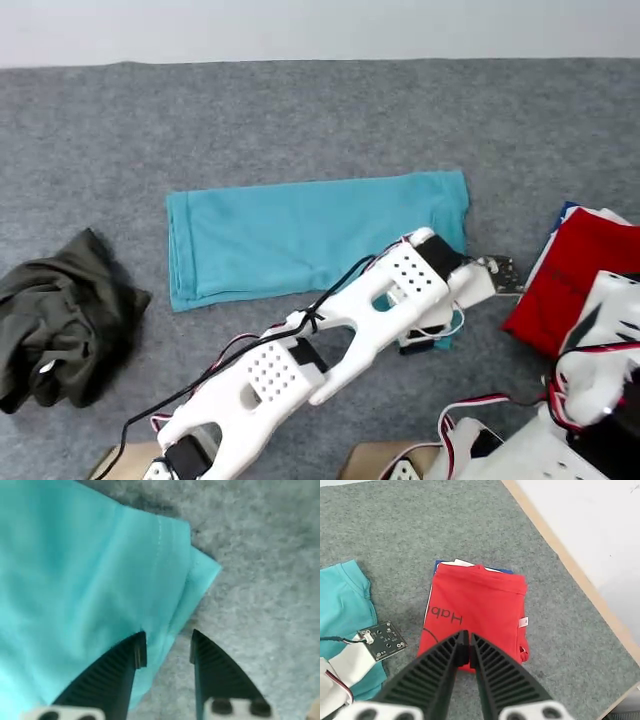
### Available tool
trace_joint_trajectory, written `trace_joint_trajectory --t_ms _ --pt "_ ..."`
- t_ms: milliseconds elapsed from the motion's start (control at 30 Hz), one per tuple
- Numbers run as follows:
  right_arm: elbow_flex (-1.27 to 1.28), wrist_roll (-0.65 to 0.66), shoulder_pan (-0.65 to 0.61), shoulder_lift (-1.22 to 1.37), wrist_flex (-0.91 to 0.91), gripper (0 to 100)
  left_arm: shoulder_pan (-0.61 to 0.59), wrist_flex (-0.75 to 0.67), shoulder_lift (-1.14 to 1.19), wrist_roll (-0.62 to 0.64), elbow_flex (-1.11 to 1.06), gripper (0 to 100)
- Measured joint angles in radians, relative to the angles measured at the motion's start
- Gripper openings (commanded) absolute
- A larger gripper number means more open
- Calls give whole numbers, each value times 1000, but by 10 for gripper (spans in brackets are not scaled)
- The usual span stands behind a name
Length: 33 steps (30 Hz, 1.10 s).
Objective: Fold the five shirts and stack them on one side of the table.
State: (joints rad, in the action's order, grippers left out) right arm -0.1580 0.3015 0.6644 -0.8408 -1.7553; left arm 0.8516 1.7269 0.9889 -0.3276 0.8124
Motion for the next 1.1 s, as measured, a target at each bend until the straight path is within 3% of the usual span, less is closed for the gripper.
trace_joint_trajectory --t_ms 100,300,733,1100 --pt "0 0 0 0 0 11 -8 5 14 0 32 133" --pt "0 0 0 0 0 11 -9 5 25 2 44 9" --pt "0 0 0 0 0 11 -11 6 26 5 69 5" --pt "0 0 0 0 0 11 -164 -48 -20 0 190 5"
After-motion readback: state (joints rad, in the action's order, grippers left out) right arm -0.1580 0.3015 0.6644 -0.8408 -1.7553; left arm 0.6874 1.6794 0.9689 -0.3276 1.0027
